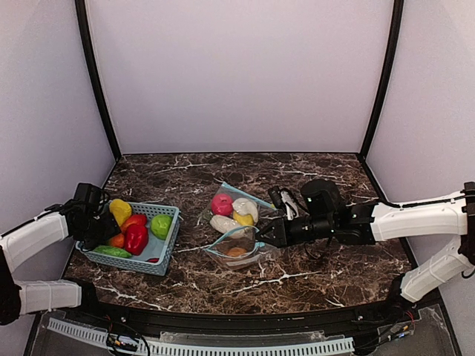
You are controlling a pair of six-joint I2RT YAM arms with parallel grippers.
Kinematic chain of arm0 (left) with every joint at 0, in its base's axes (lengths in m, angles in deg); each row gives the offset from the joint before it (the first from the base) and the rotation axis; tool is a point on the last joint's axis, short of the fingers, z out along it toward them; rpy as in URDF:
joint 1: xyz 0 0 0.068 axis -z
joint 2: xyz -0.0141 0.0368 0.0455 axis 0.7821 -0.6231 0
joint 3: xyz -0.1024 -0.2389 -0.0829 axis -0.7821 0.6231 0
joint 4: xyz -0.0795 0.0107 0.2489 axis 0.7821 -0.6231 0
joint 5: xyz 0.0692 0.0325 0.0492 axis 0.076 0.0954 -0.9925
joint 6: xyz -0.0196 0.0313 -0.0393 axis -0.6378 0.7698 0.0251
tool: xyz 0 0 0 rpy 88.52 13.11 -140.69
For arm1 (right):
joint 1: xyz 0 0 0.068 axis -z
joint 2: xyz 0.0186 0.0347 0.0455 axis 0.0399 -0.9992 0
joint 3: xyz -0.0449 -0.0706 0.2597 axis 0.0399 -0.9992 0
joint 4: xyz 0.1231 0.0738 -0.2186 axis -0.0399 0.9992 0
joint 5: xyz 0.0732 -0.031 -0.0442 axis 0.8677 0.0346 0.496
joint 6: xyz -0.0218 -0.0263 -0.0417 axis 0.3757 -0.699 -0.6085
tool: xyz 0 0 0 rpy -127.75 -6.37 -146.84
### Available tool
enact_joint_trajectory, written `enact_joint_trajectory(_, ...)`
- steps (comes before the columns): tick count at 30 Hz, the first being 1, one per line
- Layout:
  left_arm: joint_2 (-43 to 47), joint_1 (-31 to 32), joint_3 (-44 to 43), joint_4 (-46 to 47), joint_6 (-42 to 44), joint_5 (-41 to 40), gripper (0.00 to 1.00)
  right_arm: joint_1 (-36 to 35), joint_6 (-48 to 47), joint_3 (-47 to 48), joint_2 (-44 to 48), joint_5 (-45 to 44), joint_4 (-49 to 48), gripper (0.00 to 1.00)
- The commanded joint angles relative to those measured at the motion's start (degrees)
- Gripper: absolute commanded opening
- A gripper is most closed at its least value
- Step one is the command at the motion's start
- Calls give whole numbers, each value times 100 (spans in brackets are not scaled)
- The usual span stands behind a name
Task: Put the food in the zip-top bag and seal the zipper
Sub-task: Pick up the fake fruit from the bin.
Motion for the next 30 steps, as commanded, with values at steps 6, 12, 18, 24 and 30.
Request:
enact_joint_trajectory(6, -205, -37, 559, 290, 134, 144, 67, 32, -65, 140, -61, -50, -65, 0)
enact_joint_trajectory(12, -10, -37, 683, 882, 922, 1394, 66, 32, -83, 211, -172, 14, -65, 0)
enact_joint_trajectory(18, 29, -34, 653, 760, 972, 1479, 62, 32, -35, 235, -214, 19, -106, 0)
enact_joint_trajectory(24, 33, -35, 605, 533, 813, 1243, 53, 33, -19, 216, -129, -12, -92, 0)
enact_joint_trajectory(30, 922, -32, 533, 265, 709, 1054, 47, 32, -15, 176, 5, -58, -56, 0)
